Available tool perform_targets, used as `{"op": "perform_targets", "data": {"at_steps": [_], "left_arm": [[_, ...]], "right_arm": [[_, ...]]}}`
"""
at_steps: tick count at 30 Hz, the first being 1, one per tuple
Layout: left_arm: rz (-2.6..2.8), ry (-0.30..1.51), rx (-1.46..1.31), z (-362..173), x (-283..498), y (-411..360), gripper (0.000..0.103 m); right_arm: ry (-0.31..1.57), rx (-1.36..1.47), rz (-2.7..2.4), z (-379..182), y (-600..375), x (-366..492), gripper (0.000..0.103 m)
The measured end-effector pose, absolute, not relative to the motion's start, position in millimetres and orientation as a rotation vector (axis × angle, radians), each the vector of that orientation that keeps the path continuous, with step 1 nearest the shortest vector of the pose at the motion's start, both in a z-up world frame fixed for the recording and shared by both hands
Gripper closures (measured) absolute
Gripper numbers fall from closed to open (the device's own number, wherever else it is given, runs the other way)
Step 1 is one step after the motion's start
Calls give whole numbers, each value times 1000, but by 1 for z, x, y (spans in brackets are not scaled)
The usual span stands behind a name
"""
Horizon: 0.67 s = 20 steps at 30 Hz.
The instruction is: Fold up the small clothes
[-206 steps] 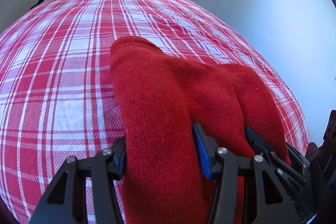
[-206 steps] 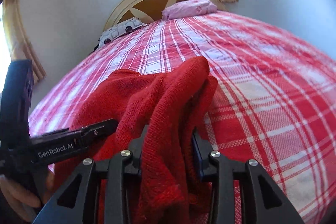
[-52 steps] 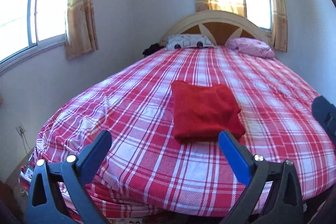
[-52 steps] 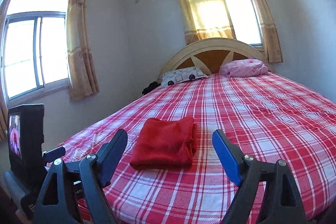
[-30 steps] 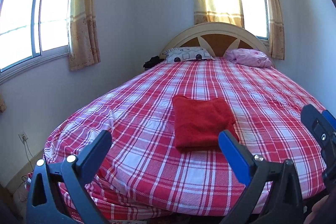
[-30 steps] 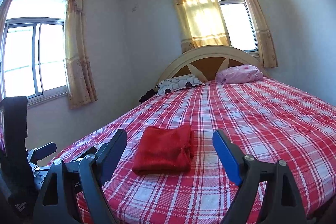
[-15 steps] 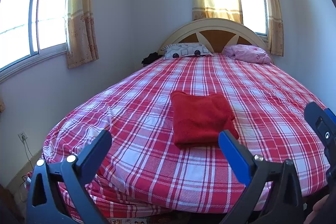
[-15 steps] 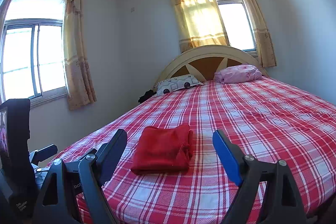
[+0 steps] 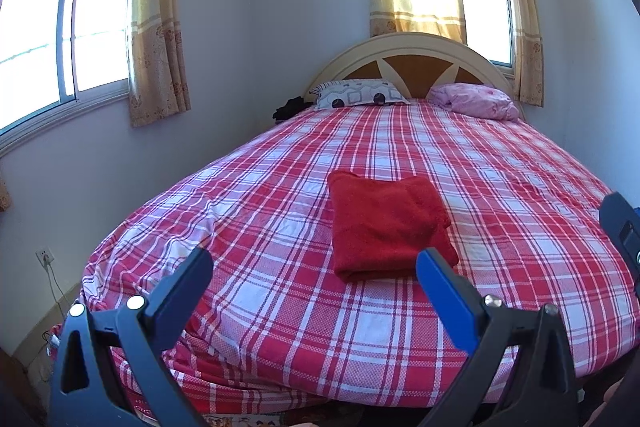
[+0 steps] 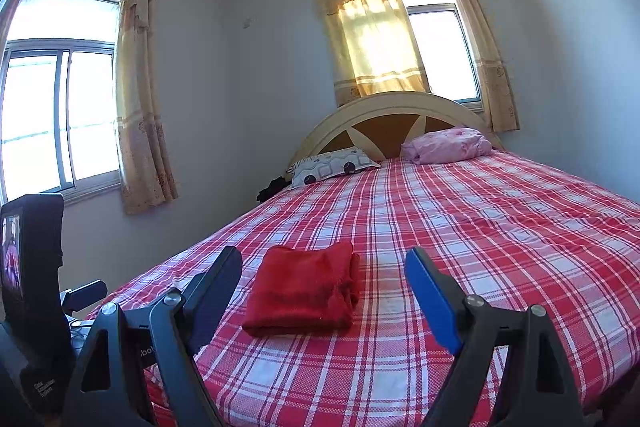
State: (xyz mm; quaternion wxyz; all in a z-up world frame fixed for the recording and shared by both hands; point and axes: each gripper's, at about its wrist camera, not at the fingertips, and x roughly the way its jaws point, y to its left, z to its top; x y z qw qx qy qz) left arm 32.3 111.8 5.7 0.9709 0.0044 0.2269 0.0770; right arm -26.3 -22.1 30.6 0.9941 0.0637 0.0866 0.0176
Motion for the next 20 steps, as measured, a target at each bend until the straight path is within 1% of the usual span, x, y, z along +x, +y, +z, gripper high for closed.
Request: {"op": "perform_targets", "data": {"at_steps": [20], "left_arm": [[133, 478, -1, 2, 37, 114, 0]], "right_arm": [[197, 140, 20, 26, -24, -25, 19]]}}
